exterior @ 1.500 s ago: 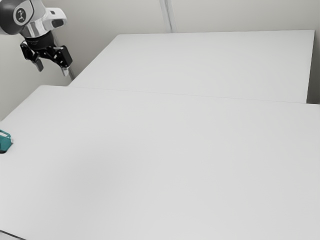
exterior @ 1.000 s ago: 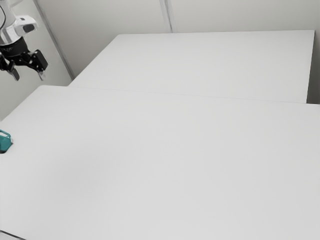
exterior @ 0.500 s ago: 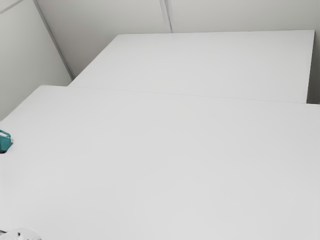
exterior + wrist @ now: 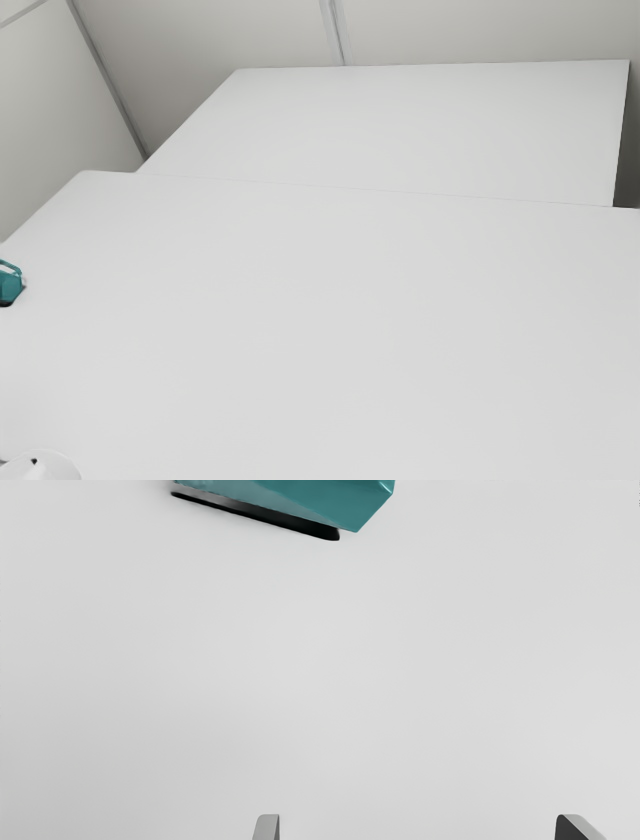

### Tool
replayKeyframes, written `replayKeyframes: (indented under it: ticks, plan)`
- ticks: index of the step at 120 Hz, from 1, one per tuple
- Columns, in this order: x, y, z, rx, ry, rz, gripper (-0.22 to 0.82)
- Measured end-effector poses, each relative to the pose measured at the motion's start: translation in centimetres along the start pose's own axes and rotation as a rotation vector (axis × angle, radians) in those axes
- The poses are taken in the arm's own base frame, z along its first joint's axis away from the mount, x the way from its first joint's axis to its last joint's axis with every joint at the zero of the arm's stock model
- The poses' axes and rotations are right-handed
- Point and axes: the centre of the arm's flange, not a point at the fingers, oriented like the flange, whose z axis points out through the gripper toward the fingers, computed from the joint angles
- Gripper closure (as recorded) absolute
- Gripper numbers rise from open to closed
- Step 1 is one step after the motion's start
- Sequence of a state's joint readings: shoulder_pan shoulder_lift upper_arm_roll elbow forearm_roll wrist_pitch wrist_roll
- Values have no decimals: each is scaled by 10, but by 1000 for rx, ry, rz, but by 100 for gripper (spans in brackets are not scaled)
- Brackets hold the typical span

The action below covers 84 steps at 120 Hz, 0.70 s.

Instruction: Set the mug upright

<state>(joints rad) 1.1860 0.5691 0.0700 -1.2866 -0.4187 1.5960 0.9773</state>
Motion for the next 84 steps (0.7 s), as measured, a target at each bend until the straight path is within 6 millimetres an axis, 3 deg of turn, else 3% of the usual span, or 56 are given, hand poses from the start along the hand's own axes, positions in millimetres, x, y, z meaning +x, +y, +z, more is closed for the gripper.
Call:
replayKeyframes:
  ticks: [20, 40, 64, 84]
  plan:
    - [20, -33, 10, -4, 69, 126, 0]
    - [41, -62, 39, -37, 163, 224, 0]
    - [59, -72, 64, -75, 286, 304, 0]
    - [79, -69, 84, -114, 400, 352, 0]
